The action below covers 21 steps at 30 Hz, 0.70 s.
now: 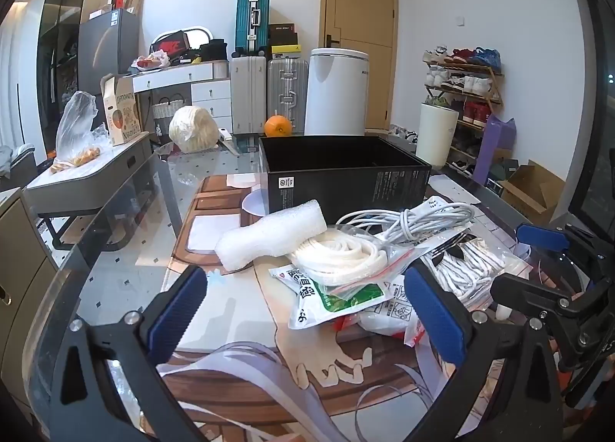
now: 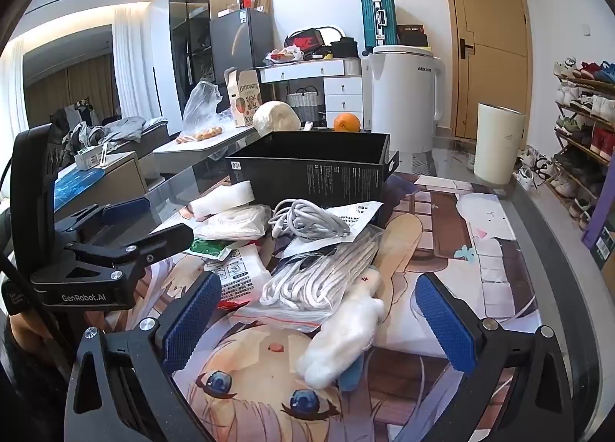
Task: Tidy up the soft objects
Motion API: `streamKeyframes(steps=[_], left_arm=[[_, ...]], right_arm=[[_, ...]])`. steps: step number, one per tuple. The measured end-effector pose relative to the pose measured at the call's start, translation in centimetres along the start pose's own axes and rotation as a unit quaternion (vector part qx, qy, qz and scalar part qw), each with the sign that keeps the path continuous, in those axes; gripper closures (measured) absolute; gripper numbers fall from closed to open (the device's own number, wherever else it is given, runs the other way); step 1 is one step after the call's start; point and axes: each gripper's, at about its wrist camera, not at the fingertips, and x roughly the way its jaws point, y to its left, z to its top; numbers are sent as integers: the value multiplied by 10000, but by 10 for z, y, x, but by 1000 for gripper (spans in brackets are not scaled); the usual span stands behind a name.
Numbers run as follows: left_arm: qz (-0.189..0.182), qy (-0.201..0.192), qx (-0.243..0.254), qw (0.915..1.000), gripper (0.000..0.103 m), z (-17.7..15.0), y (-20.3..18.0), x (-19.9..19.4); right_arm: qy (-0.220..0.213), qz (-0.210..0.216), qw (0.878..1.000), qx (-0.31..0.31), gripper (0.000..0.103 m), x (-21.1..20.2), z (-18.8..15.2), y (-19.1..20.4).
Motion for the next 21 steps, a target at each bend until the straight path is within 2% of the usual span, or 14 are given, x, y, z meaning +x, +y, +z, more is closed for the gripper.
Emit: streamKeyframes(steps=[21], left_arm=[[47, 37, 27, 10000, 0, 0, 0, 0]], right_arm=[[95, -12, 10000, -25, 1, 1, -1, 1]])
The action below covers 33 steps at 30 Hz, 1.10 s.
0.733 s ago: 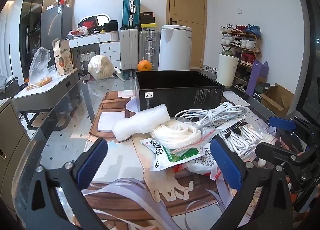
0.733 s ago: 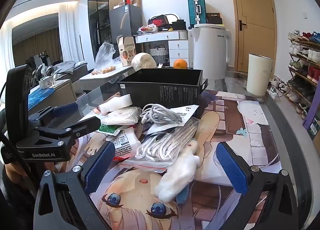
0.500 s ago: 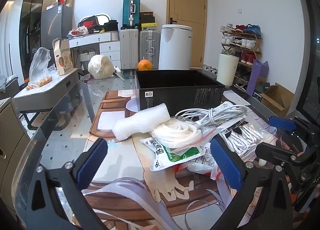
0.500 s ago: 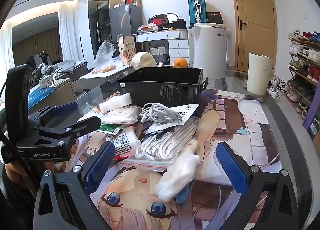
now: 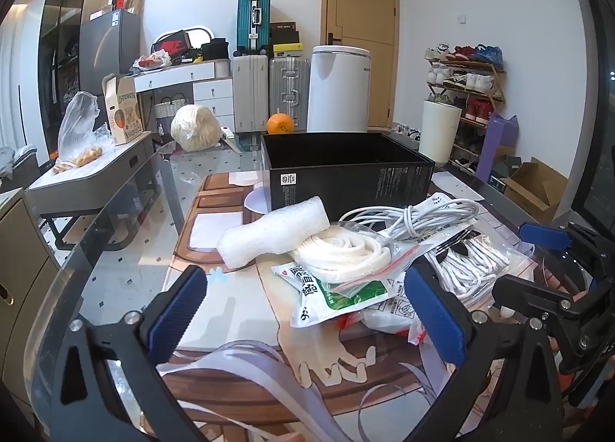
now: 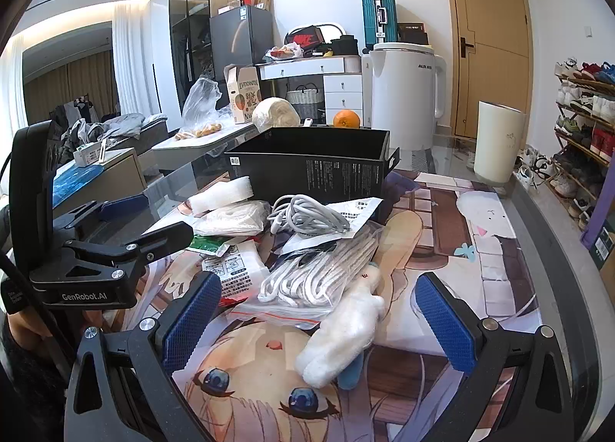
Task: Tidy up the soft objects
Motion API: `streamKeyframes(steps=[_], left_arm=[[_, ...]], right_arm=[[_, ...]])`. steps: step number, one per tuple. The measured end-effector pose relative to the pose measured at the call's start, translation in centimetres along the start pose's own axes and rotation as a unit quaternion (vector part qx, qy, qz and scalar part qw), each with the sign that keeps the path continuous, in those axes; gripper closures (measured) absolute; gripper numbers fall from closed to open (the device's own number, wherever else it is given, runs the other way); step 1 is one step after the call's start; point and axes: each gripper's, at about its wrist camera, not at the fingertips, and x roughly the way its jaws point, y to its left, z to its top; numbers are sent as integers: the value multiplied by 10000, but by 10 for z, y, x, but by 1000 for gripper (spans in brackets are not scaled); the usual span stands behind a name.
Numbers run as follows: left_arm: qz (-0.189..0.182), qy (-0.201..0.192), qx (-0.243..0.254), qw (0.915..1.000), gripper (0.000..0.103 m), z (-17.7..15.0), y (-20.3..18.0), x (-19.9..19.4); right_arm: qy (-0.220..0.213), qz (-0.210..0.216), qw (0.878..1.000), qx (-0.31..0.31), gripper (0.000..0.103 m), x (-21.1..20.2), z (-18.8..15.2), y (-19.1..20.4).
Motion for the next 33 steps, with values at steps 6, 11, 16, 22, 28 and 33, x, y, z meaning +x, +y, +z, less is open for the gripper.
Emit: streamKeyframes(steps=[6, 11, 16, 22, 28, 33], left_arm=[[1, 3, 8, 10000, 0, -6, 4, -1], [5, 14, 4, 10000, 0, -10, 9, -1], [7, 22, 12, 10000, 0, -8, 9, 0], [8, 27, 26, 10000, 0, -9, 9, 0], [13, 37, 28, 10000, 0, -9, 9, 0], [12, 39, 32, 10000, 0, -9, 10, 0]], right_arm=[[9, -7, 10000, 7, 0, 1, 0, 1], [30, -20, 10000, 31, 1, 1, -1, -4], [28, -24, 10000, 34, 1, 1, -2, -4], [42, -43, 10000, 37, 1, 1, -2, -5], [128, -55, 9999, 50, 1, 1, -3, -7], [213, -70, 9997, 25, 1, 0, -1, -9]])
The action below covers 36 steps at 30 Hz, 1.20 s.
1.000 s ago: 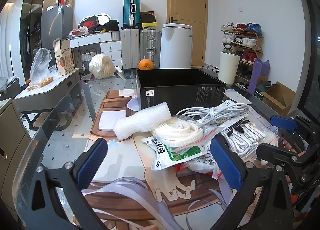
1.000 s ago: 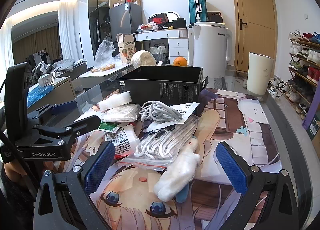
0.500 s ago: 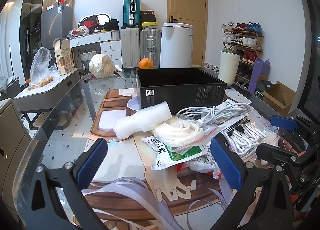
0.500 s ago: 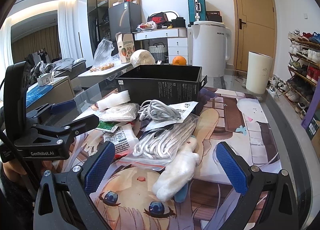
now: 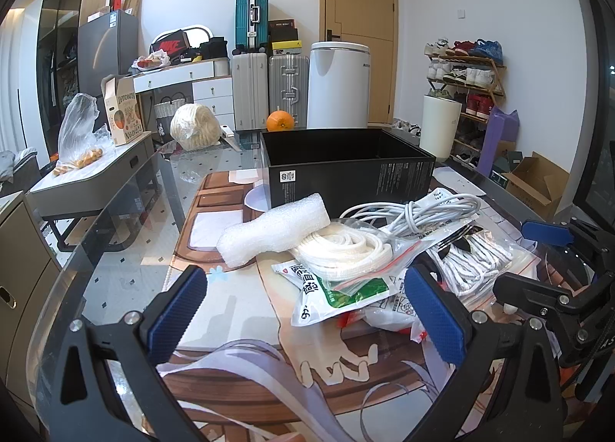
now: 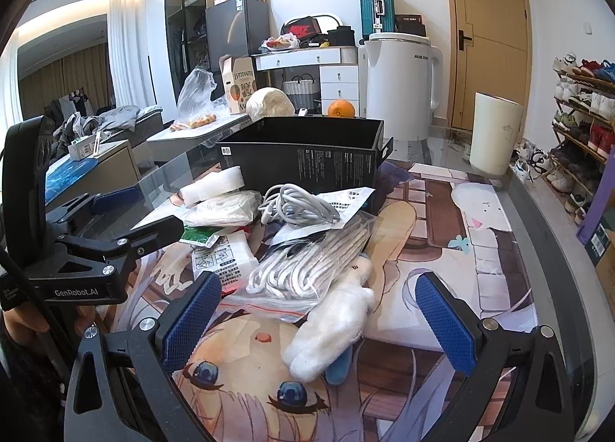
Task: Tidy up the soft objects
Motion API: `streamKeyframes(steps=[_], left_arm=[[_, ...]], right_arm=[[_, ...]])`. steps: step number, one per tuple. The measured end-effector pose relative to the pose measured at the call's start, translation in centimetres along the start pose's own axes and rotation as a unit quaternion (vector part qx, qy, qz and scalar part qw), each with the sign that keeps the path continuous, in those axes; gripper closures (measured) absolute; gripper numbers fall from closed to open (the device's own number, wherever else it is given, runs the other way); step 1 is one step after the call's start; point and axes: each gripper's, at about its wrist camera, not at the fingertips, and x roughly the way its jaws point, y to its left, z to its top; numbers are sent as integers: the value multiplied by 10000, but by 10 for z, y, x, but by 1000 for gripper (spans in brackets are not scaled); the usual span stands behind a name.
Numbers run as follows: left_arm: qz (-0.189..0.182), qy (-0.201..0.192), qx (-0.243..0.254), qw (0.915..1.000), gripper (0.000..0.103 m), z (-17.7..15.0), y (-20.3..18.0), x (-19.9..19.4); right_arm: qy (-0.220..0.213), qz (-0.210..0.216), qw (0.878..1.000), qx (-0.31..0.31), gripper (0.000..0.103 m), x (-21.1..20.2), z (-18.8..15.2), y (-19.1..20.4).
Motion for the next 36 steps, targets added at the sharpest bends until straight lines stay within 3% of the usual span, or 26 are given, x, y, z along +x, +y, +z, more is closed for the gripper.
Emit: streamKeyframes(steps=[15, 36], left_arm=[[10, 8, 9, 10000, 0, 2, -3, 0], [26, 16, 27, 10000, 0, -1, -1, 2]], right_arm=[[588, -122, 9981, 121, 1, 13, -10, -10], [388, -139, 9991, -30, 1, -1, -9, -8]])
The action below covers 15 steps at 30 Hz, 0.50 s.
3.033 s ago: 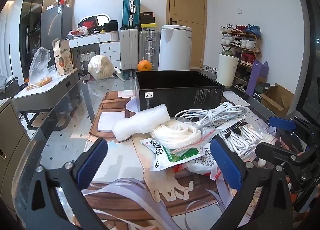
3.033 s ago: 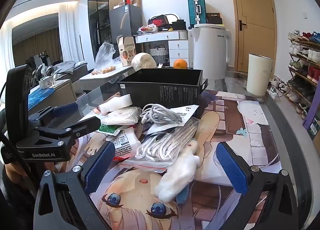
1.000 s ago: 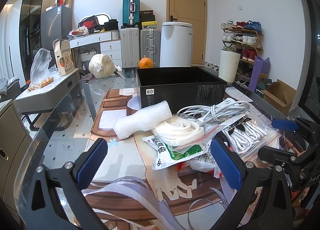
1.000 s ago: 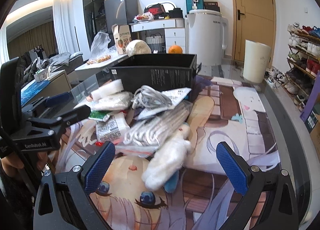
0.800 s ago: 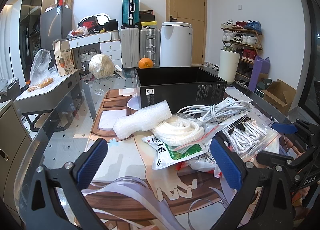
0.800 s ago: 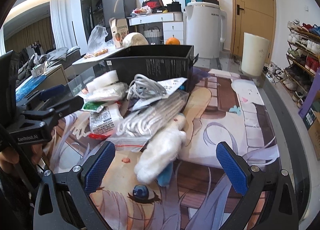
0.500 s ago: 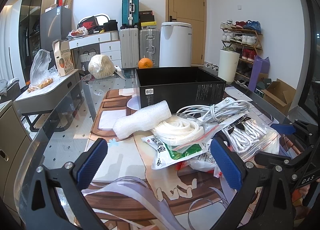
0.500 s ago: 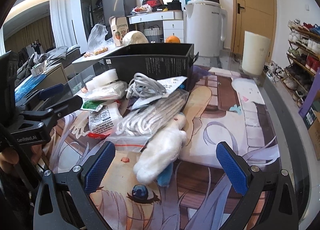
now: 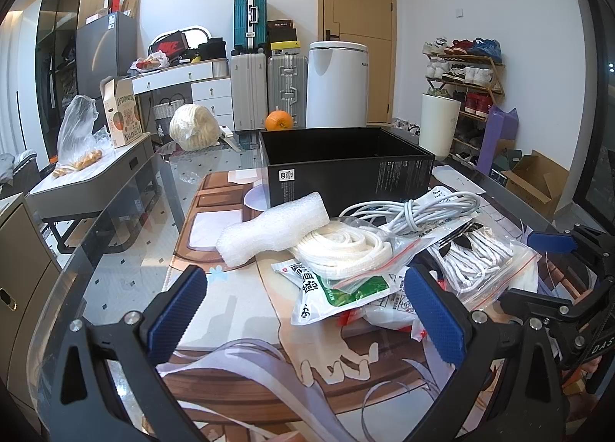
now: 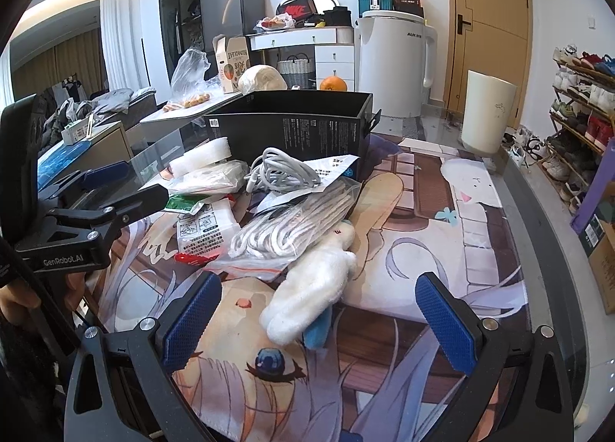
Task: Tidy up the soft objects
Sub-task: 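Lower the right gripper onto the white plush doll and close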
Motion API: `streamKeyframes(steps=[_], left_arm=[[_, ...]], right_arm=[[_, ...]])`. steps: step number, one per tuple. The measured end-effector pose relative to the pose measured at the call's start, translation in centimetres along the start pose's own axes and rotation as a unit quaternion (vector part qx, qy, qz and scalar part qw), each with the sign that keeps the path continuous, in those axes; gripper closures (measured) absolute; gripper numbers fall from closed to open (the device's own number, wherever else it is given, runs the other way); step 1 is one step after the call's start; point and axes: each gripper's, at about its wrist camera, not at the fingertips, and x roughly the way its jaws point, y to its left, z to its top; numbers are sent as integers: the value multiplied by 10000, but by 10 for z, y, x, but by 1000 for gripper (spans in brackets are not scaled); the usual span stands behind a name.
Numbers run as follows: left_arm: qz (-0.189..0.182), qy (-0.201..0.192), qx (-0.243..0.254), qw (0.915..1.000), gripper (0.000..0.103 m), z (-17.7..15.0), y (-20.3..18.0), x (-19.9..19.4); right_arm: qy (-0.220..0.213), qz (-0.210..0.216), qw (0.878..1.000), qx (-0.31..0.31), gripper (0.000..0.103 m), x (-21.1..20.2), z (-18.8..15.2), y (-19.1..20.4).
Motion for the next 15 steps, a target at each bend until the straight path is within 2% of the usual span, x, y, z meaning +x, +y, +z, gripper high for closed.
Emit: streamKeyframes(steps=[8, 15], left_arm=[[7, 4, 2, 10000, 0, -1, 1, 0], [15, 4, 24, 10000, 0, -1, 1, 1]], right_arm=[[-6, -59, 10000, 50, 1, -7, -6, -8], [229, -339, 9988, 261, 1, 4, -5, -18]])
